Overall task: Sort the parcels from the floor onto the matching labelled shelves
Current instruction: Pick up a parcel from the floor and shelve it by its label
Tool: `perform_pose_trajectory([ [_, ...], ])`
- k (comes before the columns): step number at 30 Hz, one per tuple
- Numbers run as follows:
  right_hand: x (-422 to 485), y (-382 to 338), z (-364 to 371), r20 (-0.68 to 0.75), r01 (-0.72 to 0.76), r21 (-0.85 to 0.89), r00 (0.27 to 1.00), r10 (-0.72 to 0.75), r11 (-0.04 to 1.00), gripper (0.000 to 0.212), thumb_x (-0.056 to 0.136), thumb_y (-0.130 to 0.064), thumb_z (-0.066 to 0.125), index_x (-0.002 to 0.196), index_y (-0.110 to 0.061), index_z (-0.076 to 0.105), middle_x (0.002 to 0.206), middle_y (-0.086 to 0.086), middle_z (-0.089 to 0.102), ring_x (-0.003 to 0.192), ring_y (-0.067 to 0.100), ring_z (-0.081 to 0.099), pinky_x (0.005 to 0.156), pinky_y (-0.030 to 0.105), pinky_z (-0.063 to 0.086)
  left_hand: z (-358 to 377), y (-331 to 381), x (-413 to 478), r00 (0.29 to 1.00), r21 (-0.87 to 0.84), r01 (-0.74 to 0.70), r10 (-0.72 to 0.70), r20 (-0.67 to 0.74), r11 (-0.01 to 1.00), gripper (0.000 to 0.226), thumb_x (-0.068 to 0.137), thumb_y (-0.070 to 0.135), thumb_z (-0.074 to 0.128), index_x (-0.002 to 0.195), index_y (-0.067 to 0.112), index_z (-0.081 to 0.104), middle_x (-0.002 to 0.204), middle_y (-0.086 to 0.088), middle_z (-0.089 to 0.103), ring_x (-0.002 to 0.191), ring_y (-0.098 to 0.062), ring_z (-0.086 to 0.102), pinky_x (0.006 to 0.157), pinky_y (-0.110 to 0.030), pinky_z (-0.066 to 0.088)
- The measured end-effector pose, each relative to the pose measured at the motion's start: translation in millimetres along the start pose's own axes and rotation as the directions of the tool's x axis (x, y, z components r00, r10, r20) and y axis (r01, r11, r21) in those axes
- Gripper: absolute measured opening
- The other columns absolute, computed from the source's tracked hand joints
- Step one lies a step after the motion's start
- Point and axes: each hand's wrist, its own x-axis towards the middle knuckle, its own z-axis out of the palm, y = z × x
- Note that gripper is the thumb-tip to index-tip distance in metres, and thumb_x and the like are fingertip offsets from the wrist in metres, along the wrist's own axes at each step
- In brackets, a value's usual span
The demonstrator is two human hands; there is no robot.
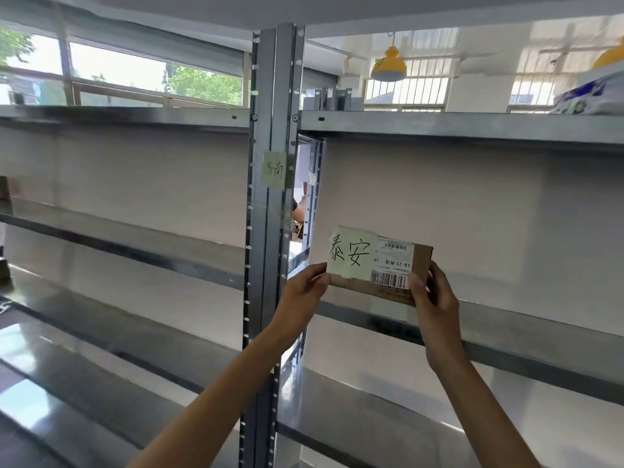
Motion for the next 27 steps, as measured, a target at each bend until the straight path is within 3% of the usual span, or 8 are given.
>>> perform_pose_trajectory([
  [5,4,-7,5,0.036,0.029,-0.004,0.999,-0.029,1.0,0.044,0.093,-0.032,0.05,0.136,-0.029,0.044,0.12,-0.009,0.06,0.102,-0.001,0.058,0.072,0.003,0.048,-9,5,2,0.999,0.005,-0.024,0.023,0.032,1.0,0.033,0.096,0.012,0.045,0.128,0.013,0.054,0.124,0.002,0.058,0.109,-0.009,0.055,0.094,-0.022,0.048],
  [8,-5,-8,9,0.031,0.024,0.002,0.999,-0.024,1.0,0.041,0.094,-0.03,0.05,0.135,-0.028,0.045,0.121,-0.007,0.06,0.104,0.001,0.058,0.073,0.004,0.049,-19,3,-2,0.997,0.037,-0.037,0.034,0.066,0.999,0.033,0.096,0.012,0.047,0.127,0.012,0.056,0.118,0.005,0.061,0.098,0.002,0.058,0.088,-0.012,0.048],
  [11,-23,-6,13,0.013,0.01,-0.002,1.0,-0.01,1.0,0.042,0.094,-0.028,0.05,0.135,-0.026,0.045,0.122,-0.005,0.06,0.106,0.003,0.059,0.075,0.005,0.049,-27,-6,-10,0.995,0.041,-0.031,0.027,0.097,0.999,0.034,0.095,0.012,0.049,0.128,0.011,0.056,0.116,0.005,0.062,0.094,0.008,0.058,0.091,-0.01,0.046],
  [13,-32,-3,13,-0.001,-0.001,-0.013,1.0,0.001,1.0,0.042,0.094,-0.027,0.051,0.135,-0.026,0.046,0.123,-0.005,0.061,0.107,0.003,0.058,0.077,0.005,0.049,-29,-11,-16,0.995,0.057,-0.019,0.014,0.1,0.998,0.033,0.094,0.01,0.05,0.127,0.009,0.057,0.111,0.004,0.063,0.084,0.012,0.058,0.08,-0.001,0.044],
  [17,-50,6,13,-0.01,-0.033,-0.067,0.999,0.032,0.997,0.041,0.094,-0.028,0.052,0.134,-0.025,0.047,0.124,-0.005,0.062,0.109,0.003,0.059,0.082,0.007,0.049,-33,-22,-32,0.992,0.097,0.023,-0.035,0.124,0.995,0.035,0.093,0.01,0.052,0.128,0.005,0.056,0.118,-0.007,0.064,0.086,0.001,0.055,0.075,0.0,0.044],
  [20,-66,16,12,-0.025,-0.076,-0.097,0.997,0.074,0.992,0.04,0.093,-0.03,0.052,0.133,-0.026,0.049,0.123,-0.004,0.063,0.11,0.005,0.06,0.086,0.011,0.048,-34,-31,-44,0.985,0.087,0.072,-0.085,0.149,0.994,0.035,0.093,0.007,0.052,0.127,0.005,0.056,0.117,-0.006,0.063,0.088,-0.003,0.054,0.073,0.0,0.043],
  [24,-86,26,14,-0.059,-0.146,-0.121,0.988,0.14,0.982,0.04,0.094,-0.03,0.051,0.133,-0.024,0.049,0.122,-0.002,0.063,0.107,0.006,0.06,0.091,0.018,0.048,-37,-42,-56,0.97,0.069,0.161,-0.171,0.173,0.985,0.034,0.092,0.009,0.053,0.126,0.005,0.057,0.122,-0.015,0.063,0.097,-0.012,0.055,0.086,-0.015,0.046],
  [27,-96,29,19,-0.064,-0.176,-0.13,0.983,0.169,0.976,0.04,0.094,-0.031,0.049,0.134,-0.024,0.048,0.123,-0.003,0.062,0.109,0.007,0.059,0.09,0.018,0.048,-42,-52,-60,0.959,0.065,0.2,-0.209,0.193,0.978,0.035,0.092,0.011,0.054,0.126,0.004,0.057,0.123,-0.021,0.061,0.108,-0.029,0.058,0.098,-0.032,0.044],
])
